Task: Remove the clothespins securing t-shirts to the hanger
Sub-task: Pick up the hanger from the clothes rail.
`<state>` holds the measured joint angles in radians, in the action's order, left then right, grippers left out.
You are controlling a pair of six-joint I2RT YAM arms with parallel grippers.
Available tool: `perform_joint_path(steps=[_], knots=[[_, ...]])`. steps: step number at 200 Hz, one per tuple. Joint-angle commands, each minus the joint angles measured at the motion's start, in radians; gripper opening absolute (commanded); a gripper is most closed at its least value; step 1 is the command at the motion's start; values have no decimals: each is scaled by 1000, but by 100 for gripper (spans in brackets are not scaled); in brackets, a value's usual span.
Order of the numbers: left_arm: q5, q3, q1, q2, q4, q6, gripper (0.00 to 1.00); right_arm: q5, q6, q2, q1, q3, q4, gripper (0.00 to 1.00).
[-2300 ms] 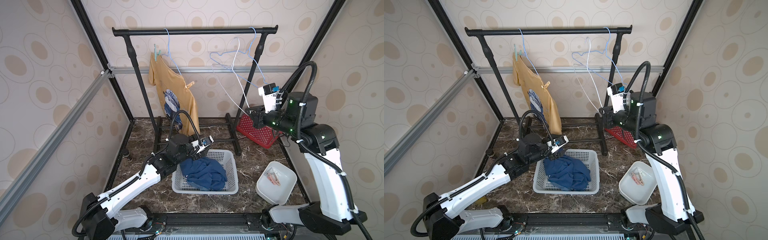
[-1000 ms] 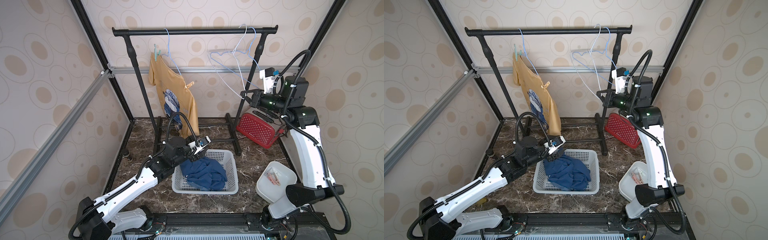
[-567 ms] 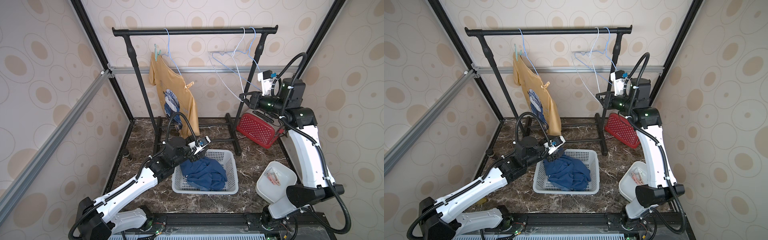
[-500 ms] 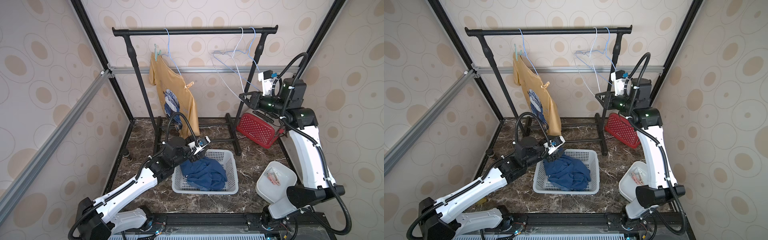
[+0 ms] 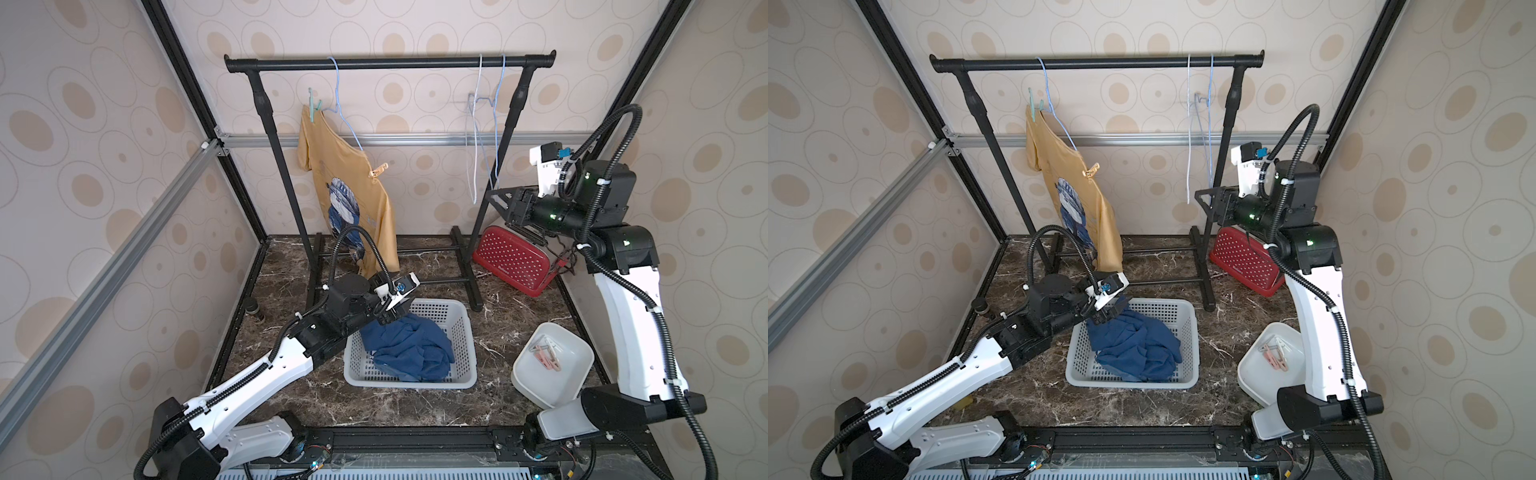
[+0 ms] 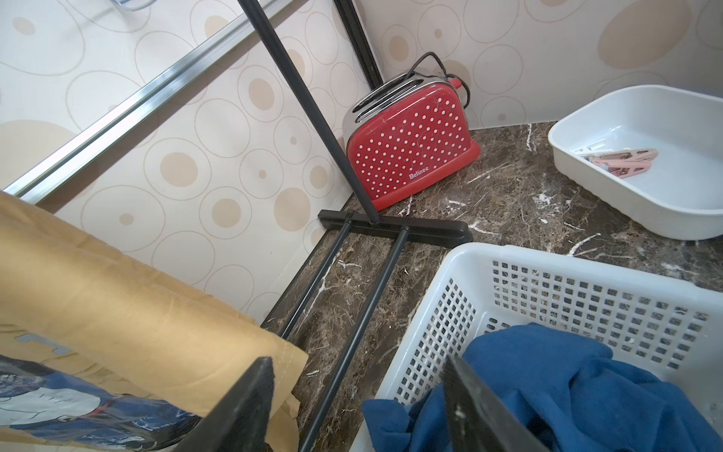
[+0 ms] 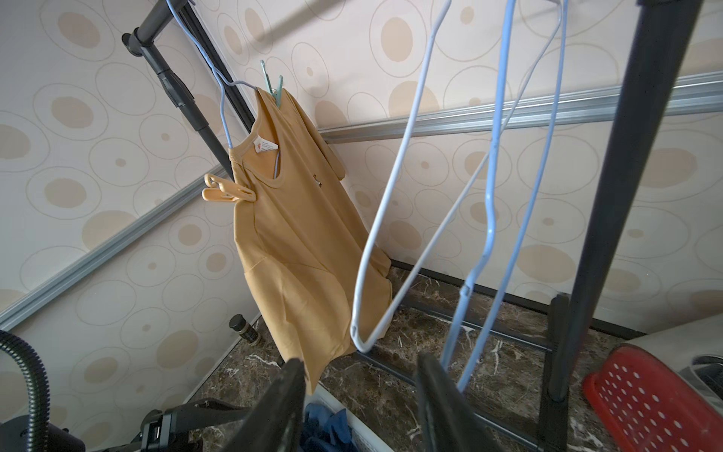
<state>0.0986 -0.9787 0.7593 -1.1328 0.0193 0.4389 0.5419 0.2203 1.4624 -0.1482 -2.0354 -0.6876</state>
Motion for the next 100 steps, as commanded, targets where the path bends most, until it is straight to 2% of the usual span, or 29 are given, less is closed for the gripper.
perform_joint_path(steps=[1,64,100], knots=[[-15,-3,3,25,-12,-17,69,-51,-61,-62,6,18,-54,49],[-78,31,3,79,-53,-92,70,-148,-131,-197,-4,72,-115,50],[-159,61,3,133,-96,-139,70,-268,-211,-223,-126,70,-136,50]])
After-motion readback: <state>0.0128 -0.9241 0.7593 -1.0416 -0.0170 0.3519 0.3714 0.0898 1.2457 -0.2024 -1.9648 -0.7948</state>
